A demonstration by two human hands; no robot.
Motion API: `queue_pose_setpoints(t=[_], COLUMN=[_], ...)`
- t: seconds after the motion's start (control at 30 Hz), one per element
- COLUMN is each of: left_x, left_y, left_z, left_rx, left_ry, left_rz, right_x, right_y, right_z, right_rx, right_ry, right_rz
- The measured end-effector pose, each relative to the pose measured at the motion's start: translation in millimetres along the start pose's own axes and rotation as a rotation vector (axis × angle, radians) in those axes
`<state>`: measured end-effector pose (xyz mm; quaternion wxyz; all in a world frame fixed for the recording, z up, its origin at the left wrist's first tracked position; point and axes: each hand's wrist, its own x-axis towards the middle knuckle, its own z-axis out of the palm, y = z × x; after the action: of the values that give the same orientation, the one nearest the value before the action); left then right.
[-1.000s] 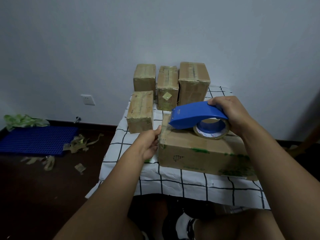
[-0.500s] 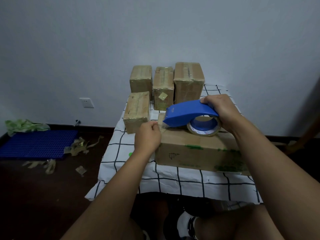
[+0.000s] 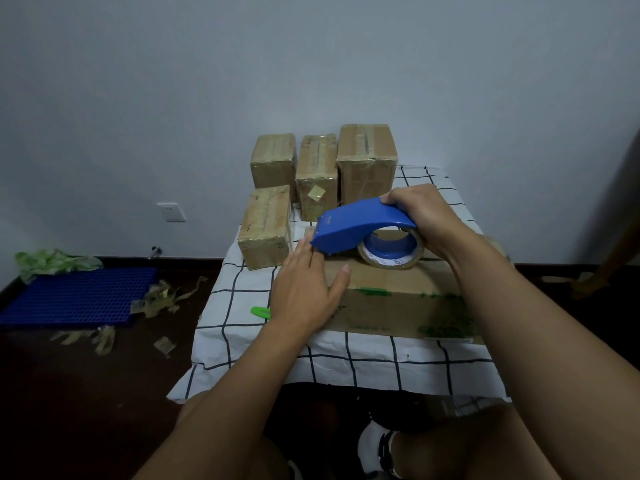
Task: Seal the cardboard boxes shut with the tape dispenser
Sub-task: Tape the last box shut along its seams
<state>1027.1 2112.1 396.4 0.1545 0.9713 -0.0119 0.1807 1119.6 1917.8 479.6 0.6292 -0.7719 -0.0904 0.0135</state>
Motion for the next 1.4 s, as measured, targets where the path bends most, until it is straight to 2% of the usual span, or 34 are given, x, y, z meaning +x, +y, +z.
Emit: queue_pose_setpoints(t=[0.17,0.43,0.83,0.97,1.2,1.4], left_x=[-1.0,-0.4,-0.4,0.4,1.2,-1.5], left_y=[1.5,-0.7,1.2,7.8,13.1,22.1], left_z=[-0.3,-0.8,-4.7,-6.8,-10.5,-10.4], left_rx=[0.033,0.124,0.163,0.226,0.225,0.22], left_ry=[0.01,-0.063,-0.087,-0.089,-0.192,-0.18], left_rz=[-0.003,-0.021,-0.016,0.05,0.103,0.128], right_x=[-0.1,-4.6,-6.6,-7.5,-12.2,-14.0], right_y=[0.2,-8.6,-8.1,-4.8,-5.4,-4.5], right_z=[-2.3,-22.9,-51.9,-49.1,-47.0,-47.8], right_rx=[-0.006,-0.127,-0.184,-0.204,-0.168,-0.16], right_ry=[-0.067,-0.119,-0.069,-0.058,-0.054,-0.033], right_rz=[-0.014,-0.024,-0.017,-0.028,-0.008,-0.004])
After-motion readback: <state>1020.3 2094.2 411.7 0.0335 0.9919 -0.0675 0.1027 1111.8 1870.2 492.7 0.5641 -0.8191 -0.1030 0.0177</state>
